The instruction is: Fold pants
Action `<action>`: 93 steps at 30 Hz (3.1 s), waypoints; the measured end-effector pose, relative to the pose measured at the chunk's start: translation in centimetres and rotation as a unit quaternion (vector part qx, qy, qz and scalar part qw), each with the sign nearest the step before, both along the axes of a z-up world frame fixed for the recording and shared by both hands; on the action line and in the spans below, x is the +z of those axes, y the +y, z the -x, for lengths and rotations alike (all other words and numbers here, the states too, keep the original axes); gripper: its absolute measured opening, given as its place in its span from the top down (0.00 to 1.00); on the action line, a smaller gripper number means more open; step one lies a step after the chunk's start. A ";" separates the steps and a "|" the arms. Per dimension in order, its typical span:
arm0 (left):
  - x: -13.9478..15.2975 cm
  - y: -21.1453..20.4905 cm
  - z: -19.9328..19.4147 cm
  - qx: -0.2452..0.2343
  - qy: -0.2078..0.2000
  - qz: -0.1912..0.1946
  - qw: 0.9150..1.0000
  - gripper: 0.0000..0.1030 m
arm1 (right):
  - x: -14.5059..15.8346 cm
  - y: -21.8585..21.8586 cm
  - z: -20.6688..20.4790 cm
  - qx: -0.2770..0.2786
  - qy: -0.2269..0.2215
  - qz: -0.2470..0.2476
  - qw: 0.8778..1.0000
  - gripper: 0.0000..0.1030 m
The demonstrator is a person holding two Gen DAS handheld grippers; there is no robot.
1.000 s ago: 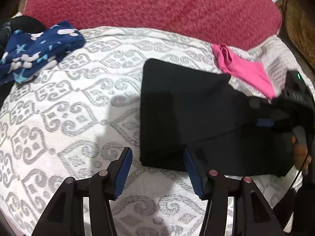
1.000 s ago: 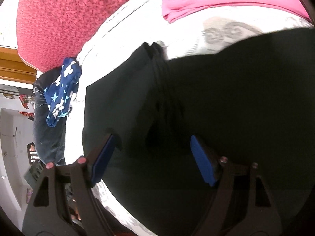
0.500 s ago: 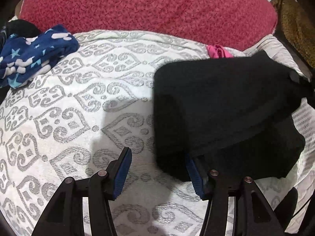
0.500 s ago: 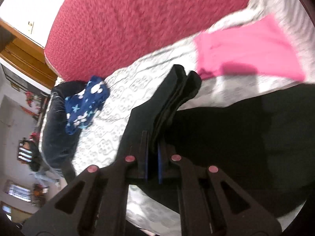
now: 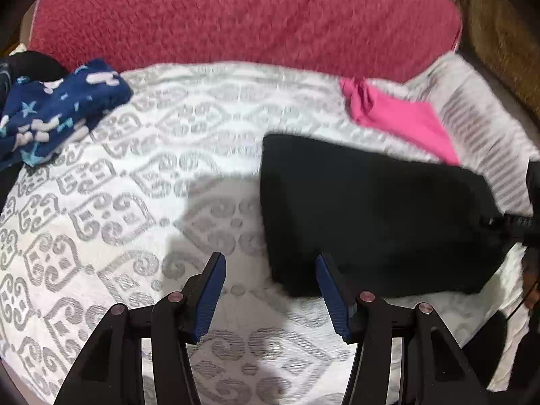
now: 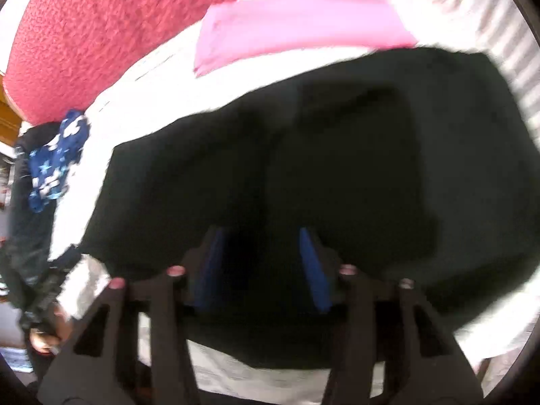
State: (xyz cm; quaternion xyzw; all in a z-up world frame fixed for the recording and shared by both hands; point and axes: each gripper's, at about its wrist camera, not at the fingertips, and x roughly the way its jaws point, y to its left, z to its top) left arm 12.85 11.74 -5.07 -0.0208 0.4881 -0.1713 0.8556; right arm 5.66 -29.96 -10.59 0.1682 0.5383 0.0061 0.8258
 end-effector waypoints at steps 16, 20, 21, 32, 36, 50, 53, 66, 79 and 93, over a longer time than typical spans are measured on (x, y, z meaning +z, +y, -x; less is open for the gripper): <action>-3.3 -4.4 -2.1 -0.028 0.006 -0.099 0.995 0.45 | 0.1 -9.8 8.4 -0.164 -0.019 -0.013 0.986 0.49; 0.3 -5.8 -1.4 -0.047 -0.044 -0.086 0.994 0.45 | 0.0 -13.6 9.9 -0.232 -0.033 -0.053 0.971 0.48; 0.9 -6.3 -1.2 -0.057 -0.050 -0.076 0.994 0.44 | 0.0 -13.8 10.0 -0.237 -0.034 -0.057 0.969 0.48; -4.0 -12.9 -0.1 -0.133 -0.001 -0.090 0.987 0.43 | -0.4 -16.2 11.5 -0.267 -0.040 -0.071 0.960 0.38; -2.5 -12.0 -0.4 -0.134 0.007 -0.057 0.989 0.42 | 0.1 -16.6 10.0 -0.275 -0.065 -0.086 0.955 0.38; -3.9 -20.0 -0.1 -0.187 -0.001 -0.063 0.980 0.42 | 3.5 -14.2 6.5 -0.244 -0.077 0.010 0.967 0.81; -3.6 -19.4 -0.4 -0.188 0.014 -0.044 0.981 0.42 | 4.9 -12.3 5.0 -0.220 -0.082 0.049 0.971 0.81; -3.4 -18.9 -1.1 -0.185 0.028 -0.027 0.982 0.42 | 9.9 -3.1 1.7 -0.101 -0.141 0.134 0.976 0.82; -2.9 -1.5 -5.3 0.000 0.080 0.139 0.987 0.41 | 2.5 20.3 -2.5 0.245 -0.085 0.123 0.958 0.76; -3.1 -5.7 -6.0 -0.054 0.123 0.161 0.978 0.26 | 4.4 7.2 0.5 0.098 -0.089 0.010 0.991 0.43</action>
